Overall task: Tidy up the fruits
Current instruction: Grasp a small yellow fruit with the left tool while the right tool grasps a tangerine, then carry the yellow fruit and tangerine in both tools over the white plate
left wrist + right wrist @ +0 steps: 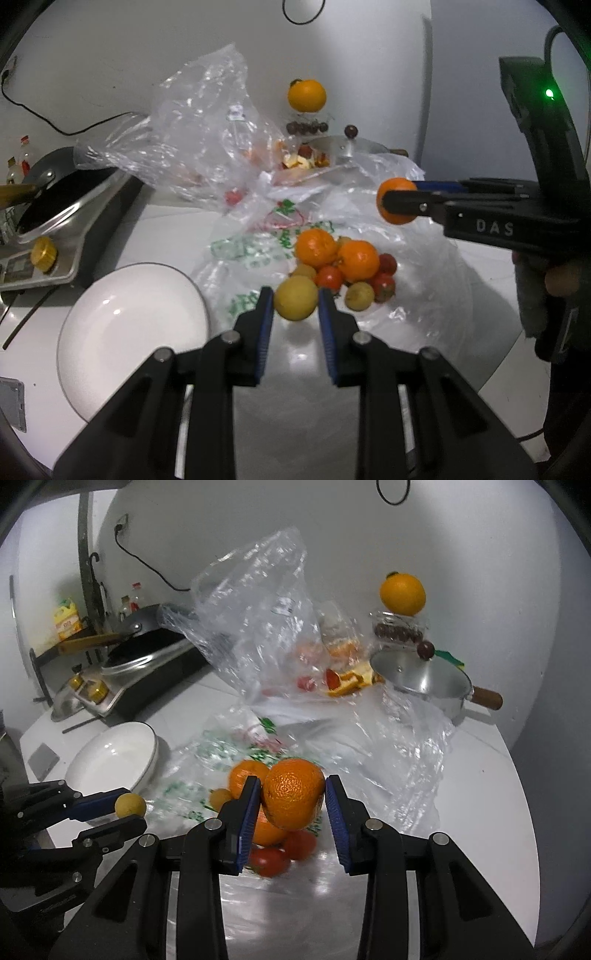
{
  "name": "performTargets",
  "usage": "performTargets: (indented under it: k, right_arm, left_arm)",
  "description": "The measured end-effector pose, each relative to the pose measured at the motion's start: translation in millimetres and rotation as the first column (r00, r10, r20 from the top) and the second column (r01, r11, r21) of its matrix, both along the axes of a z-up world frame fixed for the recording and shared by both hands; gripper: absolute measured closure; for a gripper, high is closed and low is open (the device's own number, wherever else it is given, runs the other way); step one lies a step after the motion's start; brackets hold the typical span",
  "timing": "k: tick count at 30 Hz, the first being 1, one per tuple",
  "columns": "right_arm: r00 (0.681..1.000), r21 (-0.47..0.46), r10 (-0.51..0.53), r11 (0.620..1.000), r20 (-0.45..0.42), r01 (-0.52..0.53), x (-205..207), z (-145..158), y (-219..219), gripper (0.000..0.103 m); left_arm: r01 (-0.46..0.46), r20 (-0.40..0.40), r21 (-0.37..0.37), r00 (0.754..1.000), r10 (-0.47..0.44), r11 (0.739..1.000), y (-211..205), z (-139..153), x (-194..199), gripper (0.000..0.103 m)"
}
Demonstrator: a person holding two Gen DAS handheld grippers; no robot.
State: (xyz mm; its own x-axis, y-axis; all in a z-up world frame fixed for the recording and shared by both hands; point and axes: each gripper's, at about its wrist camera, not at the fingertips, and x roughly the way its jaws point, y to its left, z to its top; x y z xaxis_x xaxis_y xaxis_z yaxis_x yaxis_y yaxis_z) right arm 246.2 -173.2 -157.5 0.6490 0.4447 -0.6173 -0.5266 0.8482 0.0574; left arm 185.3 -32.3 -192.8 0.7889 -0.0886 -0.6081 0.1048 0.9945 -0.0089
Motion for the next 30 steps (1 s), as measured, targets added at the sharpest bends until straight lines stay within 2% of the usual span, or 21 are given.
performTargets:
  k: [17,30]
  right_arm:
    - [0.997,-0.03,0.069,0.997,0.031,-0.068,-19.6,13.6,81.7,0.065]
    - [0.989,-0.066,0.148,0.987,0.023,-0.146,-25.7,10.2,138.1,0.065]
  left_arm:
    - [-0.072,0.042,-0.03,0.996,0.073,0.997,80.9,13.6,-24.2,0.078]
    - [-0.144,0.05,-0.049,0.988,0.147,0.988,135.5,5.2,-29.7,0.078]
